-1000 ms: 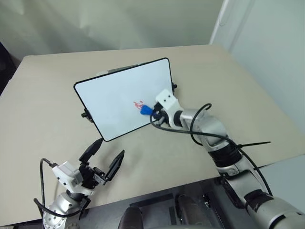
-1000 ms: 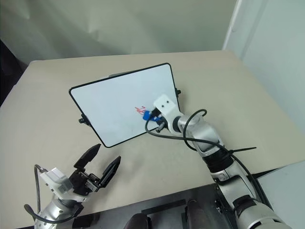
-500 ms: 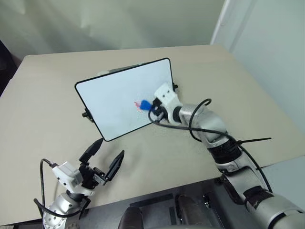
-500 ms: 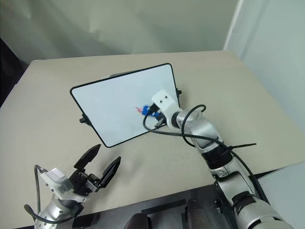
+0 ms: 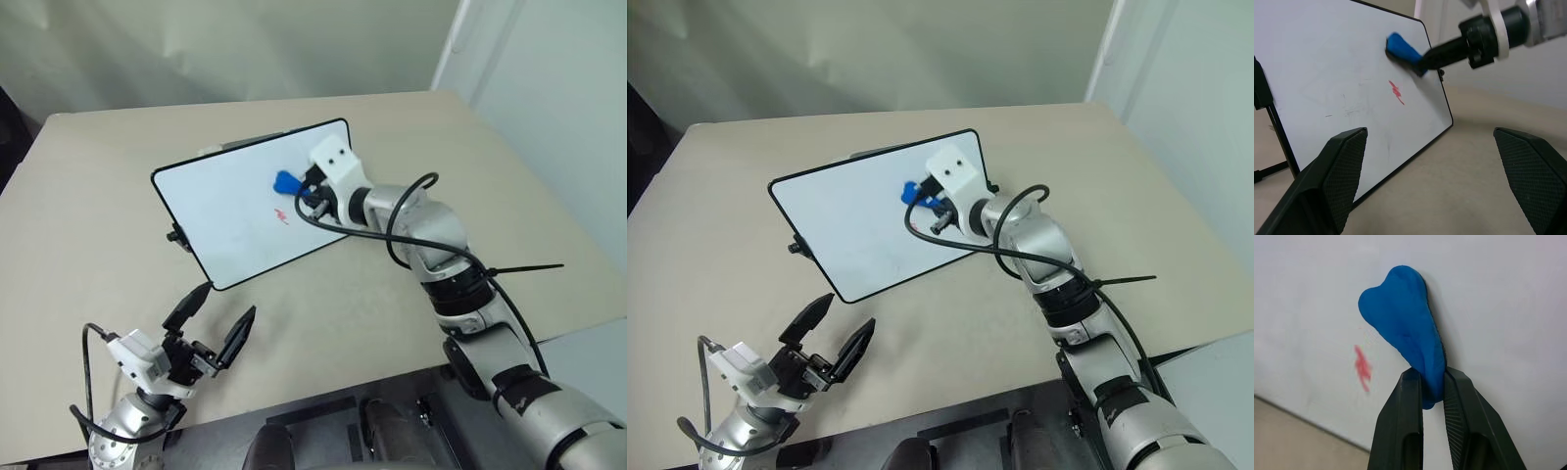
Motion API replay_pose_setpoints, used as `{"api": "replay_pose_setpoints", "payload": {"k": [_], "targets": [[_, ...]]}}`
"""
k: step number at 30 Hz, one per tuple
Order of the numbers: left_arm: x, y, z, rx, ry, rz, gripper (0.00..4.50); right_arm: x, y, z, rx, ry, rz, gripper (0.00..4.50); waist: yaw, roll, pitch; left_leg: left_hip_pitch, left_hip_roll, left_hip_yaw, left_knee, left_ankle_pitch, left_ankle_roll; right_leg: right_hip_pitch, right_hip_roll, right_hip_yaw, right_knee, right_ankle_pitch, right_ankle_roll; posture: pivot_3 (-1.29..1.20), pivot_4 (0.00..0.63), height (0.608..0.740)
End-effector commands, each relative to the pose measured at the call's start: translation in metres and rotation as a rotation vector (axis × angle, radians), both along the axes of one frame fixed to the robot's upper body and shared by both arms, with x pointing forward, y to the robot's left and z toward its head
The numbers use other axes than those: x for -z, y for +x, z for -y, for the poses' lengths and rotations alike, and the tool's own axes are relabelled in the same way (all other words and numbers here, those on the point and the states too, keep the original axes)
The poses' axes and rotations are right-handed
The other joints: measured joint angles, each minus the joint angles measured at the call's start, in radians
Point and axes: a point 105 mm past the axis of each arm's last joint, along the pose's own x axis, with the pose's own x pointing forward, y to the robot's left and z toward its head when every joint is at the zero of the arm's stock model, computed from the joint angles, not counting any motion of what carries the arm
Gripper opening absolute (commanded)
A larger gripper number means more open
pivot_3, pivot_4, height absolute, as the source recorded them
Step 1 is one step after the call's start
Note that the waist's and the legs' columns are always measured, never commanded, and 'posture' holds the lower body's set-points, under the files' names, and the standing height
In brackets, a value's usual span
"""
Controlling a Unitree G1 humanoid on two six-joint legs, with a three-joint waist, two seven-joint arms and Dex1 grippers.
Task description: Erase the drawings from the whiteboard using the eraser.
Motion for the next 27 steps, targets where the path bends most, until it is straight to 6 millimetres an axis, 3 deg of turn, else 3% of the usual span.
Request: {"api": "replay_pose_setpoints", "payload": {"k": [1,4,9,12,17,20,23,27], "targets": [[-0.007,-0.002,-0.004,-0.011,-0.002,0.026,4.50,0.005,-0.004,-0.005,-0.020,-0.027,-0.002,0.40,0.000,0.000,0.000,0.000,0.000,0.000,0.000,0.000,0.000,0.000,0.000,0.000,0.000,0.000,0.000,0.00,0.150,0.740],[-0.007,-0.002,-0.005,-0.012,-0.002,0.027,4.50,0.034,-0.013,-0.004,-0.051,-0.095,-0.075,0.40,0.000,0.000,0.000,0.001,0.000,0.000,-0.001,0.000,-0.002,0.000,0.000,0.000,0.000,0.000,-0.001,0.00,0.150,0.740],[-0.008,-0.002,-0.005,-0.010,-0.004,0.028,4.50,0.059,-0.018,0.003,-0.045,-0.159,-0.160,0.40,0.001,0.000,0.000,0.000,0.000,0.000,0.000,0.001,-0.003,0.000,0.000,0.000,0.000,0.000,-0.001,0.00,0.150,0.740],[-0.008,-0.002,-0.004,-0.007,-0.003,0.029,4.50,0.059,-0.017,0.004,-0.032,-0.157,-0.162,0.40,0.000,0.000,0.000,0.000,0.000,0.000,0.000,0.001,-0.003,0.000,0.000,0.000,0.001,0.000,0.000,0.00,0.150,0.740],[-0.008,-0.003,-0.002,-0.002,-0.004,0.029,4.50,0.012,-0.003,-0.003,0.012,-0.006,-0.026,0.40,-0.002,0.000,0.000,0.000,0.000,0.000,0.000,0.001,-0.003,-0.001,0.000,0.000,0.001,0.000,0.000,0.00,0.150,0.740],[-0.008,-0.004,-0.001,0.000,-0.005,0.030,4.50,-0.003,0.001,-0.004,0.023,0.028,0.008,0.40,-0.003,0.000,0.000,0.000,0.000,0.000,-0.001,0.001,-0.003,-0.002,0.000,0.000,0.002,0.000,0.000,0.00,0.150,0.740],[-0.008,-0.004,-0.001,0.000,-0.006,0.030,4.50,-0.003,0.002,-0.004,0.028,0.032,0.013,0.40,-0.003,0.000,0.000,0.000,0.000,-0.001,-0.001,0.001,-0.003,-0.001,0.000,0.000,0.002,0.000,0.000,0.00,0.150,0.740],[-0.009,-0.005,-0.002,-0.002,-0.007,0.031,4.50,0.029,-0.003,-0.002,0.010,-0.062,-0.068,0.40,-0.003,0.000,0.000,0.000,0.000,-0.001,-0.001,0.001,-0.003,-0.001,0.000,0.000,0.001,0.000,0.000,0.00,0.150,0.740]]}}
